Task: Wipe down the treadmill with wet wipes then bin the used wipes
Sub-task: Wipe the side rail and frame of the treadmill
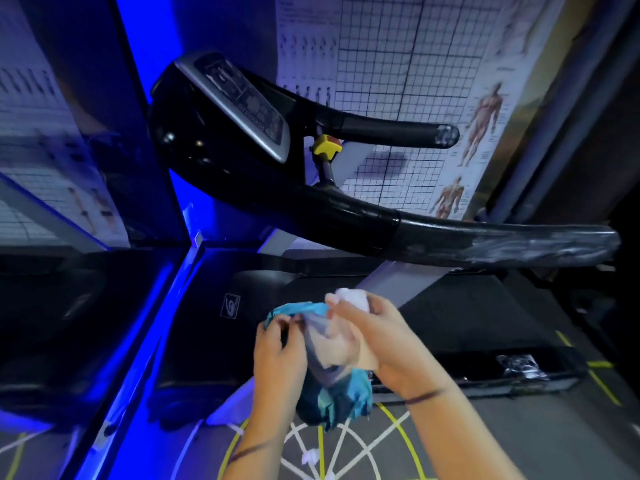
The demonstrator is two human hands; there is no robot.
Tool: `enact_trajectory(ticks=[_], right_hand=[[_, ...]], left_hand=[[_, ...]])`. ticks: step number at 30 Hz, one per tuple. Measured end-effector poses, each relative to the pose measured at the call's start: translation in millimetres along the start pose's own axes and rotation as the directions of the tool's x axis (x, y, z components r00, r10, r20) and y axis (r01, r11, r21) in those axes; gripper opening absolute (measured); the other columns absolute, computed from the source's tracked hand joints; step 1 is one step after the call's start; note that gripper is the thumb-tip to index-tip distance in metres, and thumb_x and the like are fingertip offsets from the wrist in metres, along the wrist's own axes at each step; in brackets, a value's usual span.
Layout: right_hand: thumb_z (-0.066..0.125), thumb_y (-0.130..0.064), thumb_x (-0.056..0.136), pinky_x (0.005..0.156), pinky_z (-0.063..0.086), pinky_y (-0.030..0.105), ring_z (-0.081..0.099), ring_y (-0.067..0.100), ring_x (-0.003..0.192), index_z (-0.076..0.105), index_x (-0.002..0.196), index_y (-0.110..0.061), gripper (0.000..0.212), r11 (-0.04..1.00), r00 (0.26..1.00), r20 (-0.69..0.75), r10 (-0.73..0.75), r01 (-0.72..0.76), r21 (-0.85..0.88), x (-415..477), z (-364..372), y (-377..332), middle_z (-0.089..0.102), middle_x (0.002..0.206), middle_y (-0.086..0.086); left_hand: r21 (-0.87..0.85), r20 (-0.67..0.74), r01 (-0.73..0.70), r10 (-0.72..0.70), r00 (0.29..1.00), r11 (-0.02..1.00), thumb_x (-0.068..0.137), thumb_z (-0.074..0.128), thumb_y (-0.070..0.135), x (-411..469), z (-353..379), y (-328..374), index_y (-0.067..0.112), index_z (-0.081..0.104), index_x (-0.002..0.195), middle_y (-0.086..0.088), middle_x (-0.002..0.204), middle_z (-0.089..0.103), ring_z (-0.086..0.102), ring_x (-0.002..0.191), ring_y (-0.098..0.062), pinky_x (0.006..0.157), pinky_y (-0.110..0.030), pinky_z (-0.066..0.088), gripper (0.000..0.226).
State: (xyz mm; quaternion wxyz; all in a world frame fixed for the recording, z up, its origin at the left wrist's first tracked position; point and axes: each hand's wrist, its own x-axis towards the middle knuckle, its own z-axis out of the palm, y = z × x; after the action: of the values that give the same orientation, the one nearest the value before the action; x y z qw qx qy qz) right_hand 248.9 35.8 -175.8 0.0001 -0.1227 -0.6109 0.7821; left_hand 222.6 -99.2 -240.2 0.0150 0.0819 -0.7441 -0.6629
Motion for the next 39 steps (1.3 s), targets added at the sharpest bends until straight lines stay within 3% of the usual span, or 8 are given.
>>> enact_trajectory(ticks=[4, 8, 15, 22, 27, 32, 35, 39], right_hand=[[0.072, -0.024, 0.093, 0.079, 0.054, 0.044, 0.067, 0.029, 0.087, 0.069, 0.102, -0.001, 0.025, 0.997, 0.997, 0.04, -0.07, 0.071, -0.01, 5, -2, -2, 0.072, 0.094, 0.019], [0.066, -0.022, 0.098, 0.073, 0.052, 0.035, 0.065, 0.02, 0.08, 0.072, 0.097, -0.01, 0.014, 0.996, 0.997, -0.03, -0.077, 0.075, -0.053, 2, -24, -8, 0.068, 0.085, 0.008], [0.073, -0.016, 0.09, 0.076, 0.053, 0.039, 0.066, 0.029, 0.08, 0.073, 0.097, 0.0, 0.017, 0.983, 0.984, -0.17, -0.056, 0.085, 0.164, -16, -87, -12, 0.068, 0.087, 0.021], [0.084, -0.019, 0.079, 0.093, 0.056, 0.052, 0.067, 0.043, 0.105, 0.065, 0.118, 0.006, 0.05, 0.916, 0.972, -0.194, 0.136, -0.049, 0.398, -19, -136, -14, 0.067, 0.114, 0.03], [0.074, 0.005, 0.078, 0.07, 0.06, 0.032, 0.072, 0.027, 0.088, 0.062, 0.122, 0.005, 0.046, 0.898, 0.961, -0.229, 0.156, -0.042, 0.437, -14, -172, -20, 0.072, 0.112, 0.024], [0.091, -0.012, 0.067, 0.08, 0.058, 0.036, 0.071, 0.022, 0.086, 0.067, 0.118, 0.003, 0.058, 0.995, 0.966, -0.238, 0.098, -0.098, 0.012, -1, -202, -15, 0.076, 0.101, 0.01], [0.094, -0.026, 0.056, 0.063, 0.045, 0.025, 0.054, 0.007, 0.064, 0.07, 0.096, -0.003, 0.052, 0.888, 0.938, -0.346, -0.012, -0.149, -0.436, 8, -229, -19, 0.059, 0.075, -0.006], [0.088, -0.018, 0.066, 0.051, 0.035, 0.019, 0.043, 0.004, 0.053, 0.07, 0.08, 0.0, 0.029, 0.811, 0.942, -0.335, -0.021, -0.18, -0.556, 21, -260, -27, 0.049, 0.06, -0.004]], left_hand=[[-0.247, 0.229, 0.157, -0.1, 0.968, 0.956, 0.101, 0.066, 0.04, -12, 15, 10, 0.026, 0.077, 0.106, -0.007, 0.111, 0.078, 0.073, 0.11, -0.026, 0.108, -0.054, 0.051, 0.018], [-0.237, 0.371, 0.081, 0.013, 0.929, 0.968, 0.079, 0.07, 0.077, -19, 28, 18, 0.009, 0.073, 0.101, -0.014, 0.095, 0.075, 0.073, 0.092, -0.018, 0.087, -0.038, 0.053, 0.071], [-0.01, 0.303, -0.259, 0.25, 0.92, 0.966, 0.095, 0.06, 0.047, -19, 86, 1, 0.014, 0.053, 0.065, 0.001, 0.074, 0.056, 0.054, 0.071, -0.006, 0.072, -0.02, 0.041, 0.046], [0.078, 0.188, -0.189, 0.171, 0.967, 0.979, 0.103, 0.06, 0.032, -22, 123, 4, 0.022, 0.05, 0.065, -0.005, 0.082, 0.053, 0.053, 0.076, -0.01, 0.07, -0.029, 0.029, 0.041], [0.135, 0.131, -0.152, 0.134, 0.982, 0.979, 0.106, 0.057, 0.023, -14, 146, 18, 0.009, 0.057, 0.077, -0.019, 0.099, 0.057, 0.05, 0.089, -0.031, 0.073, -0.029, 0.026, 0.032], [0.209, 0.049, -0.231, 0.226, 0.973, 0.95, 0.108, 0.057, 0.027, -2, 173, 22, -0.007, 0.065, 0.09, -0.033, 0.108, 0.058, 0.056, 0.103, -0.046, 0.086, -0.039, 0.036, 0.039], [0.25, 0.032, -0.31, 0.312, 0.949, 0.917, 0.102, 0.052, 0.037, 0, 189, 26, -0.007, 0.063, 0.084, -0.029, 0.093, 0.057, 0.056, 0.096, -0.048, 0.081, -0.039, 0.034, 0.049], [0.292, -0.026, -0.312, 0.334, 0.942, 0.904, 0.108, 0.056, 0.022, 5, 205, 28, -0.006, 0.059, 0.081, -0.011, 0.085, 0.047, 0.054, 0.1, -0.048, 0.088, -0.048, 0.038, 0.039]])
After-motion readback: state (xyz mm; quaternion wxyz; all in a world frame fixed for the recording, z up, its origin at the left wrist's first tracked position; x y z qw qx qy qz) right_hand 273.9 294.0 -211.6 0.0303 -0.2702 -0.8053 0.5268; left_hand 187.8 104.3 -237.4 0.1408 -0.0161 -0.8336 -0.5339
